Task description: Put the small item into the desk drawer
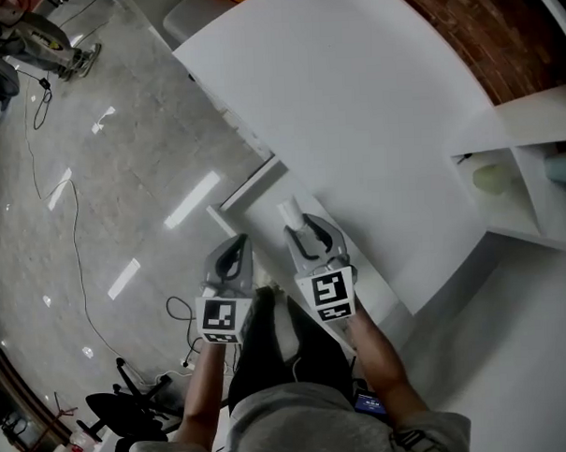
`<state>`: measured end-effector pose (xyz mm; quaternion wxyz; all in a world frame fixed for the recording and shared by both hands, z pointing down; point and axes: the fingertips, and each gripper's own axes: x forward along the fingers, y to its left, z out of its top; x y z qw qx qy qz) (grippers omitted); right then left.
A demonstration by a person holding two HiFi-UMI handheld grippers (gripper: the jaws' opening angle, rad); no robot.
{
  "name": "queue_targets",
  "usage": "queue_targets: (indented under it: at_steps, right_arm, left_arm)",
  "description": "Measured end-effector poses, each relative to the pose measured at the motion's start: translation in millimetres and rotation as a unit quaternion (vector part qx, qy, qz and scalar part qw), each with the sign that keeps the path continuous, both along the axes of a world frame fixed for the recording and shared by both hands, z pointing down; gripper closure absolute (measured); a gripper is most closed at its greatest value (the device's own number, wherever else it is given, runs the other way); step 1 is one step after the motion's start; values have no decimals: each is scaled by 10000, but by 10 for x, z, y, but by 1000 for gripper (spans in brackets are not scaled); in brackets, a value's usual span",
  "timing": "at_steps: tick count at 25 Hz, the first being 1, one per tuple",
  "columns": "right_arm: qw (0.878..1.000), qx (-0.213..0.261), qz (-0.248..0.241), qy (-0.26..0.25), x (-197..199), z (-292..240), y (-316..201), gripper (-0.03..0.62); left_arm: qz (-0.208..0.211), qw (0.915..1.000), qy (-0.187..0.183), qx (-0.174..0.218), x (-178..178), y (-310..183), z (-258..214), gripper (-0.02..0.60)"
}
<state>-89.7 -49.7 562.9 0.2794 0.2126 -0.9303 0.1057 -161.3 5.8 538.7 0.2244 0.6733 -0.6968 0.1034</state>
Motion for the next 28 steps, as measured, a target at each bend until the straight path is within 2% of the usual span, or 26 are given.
queue_targets:
  at_steps: [13, 28]
  right_arm:
    - [9980, -391, -335, 373, -218, 804, 6, 436]
    - [9945, -693, -461, 643, -388, 1527, -66, 436]
  left_arm:
    - [-249, 9992, 131, -279, -166, 6, 487, 569]
    - [-260, 9983, 223, -472, -221, -24, 902, 569]
